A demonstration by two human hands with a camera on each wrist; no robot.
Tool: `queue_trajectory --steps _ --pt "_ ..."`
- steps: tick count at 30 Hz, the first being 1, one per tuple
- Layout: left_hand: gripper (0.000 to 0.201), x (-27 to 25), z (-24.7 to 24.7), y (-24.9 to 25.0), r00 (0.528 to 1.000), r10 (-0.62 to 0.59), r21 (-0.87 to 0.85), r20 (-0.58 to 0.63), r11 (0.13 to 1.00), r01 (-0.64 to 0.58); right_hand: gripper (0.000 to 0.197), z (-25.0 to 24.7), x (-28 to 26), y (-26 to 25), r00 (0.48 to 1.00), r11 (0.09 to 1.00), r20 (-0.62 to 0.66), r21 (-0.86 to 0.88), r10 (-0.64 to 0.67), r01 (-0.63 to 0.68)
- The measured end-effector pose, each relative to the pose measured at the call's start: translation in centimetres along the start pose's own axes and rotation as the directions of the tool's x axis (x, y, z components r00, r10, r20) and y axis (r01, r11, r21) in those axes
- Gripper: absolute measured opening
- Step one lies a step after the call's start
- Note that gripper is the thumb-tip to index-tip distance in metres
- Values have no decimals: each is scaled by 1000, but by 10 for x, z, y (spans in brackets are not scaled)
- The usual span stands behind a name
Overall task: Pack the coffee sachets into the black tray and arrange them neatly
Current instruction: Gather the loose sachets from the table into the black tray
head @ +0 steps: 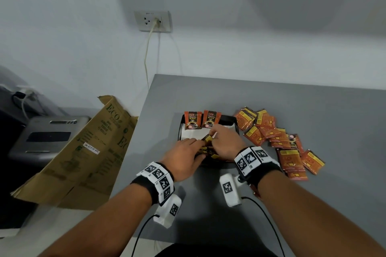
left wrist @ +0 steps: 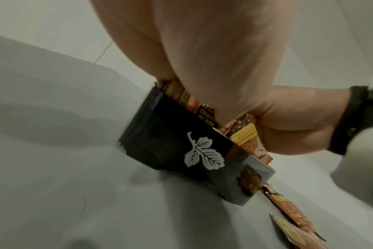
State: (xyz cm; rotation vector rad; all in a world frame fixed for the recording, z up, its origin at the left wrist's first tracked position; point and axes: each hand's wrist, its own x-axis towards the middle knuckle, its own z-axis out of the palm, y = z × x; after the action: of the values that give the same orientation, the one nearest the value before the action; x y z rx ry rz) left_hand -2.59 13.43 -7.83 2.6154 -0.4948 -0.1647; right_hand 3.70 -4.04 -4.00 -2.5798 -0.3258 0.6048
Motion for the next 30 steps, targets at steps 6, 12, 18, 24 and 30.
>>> queue_trajectory --steps 6,12,18,24,30 --pt "56 -3 -6 -3 1000 -3 39 5 999 3 23 -7 -27 9 981 984 92 -36 -172 176" --pt "31 -2 -8 0 996 25 91 88 995 -33 32 8 -38 14 973 972 159 -140 -166 189" --pt "44 0 -11 0 998 43 125 43 991 -48 29 14 -39 19 963 939 59 -215 -261 268" --pt "60 -4 -8 3 997 -3 152 72 988 -8 35 19 -41 18 965 916 55 -306 -256 260" --pt "68 -3 -16 3 998 -29 112 47 993 23 56 15 -41 20 972 936 10 -267 -236 230"
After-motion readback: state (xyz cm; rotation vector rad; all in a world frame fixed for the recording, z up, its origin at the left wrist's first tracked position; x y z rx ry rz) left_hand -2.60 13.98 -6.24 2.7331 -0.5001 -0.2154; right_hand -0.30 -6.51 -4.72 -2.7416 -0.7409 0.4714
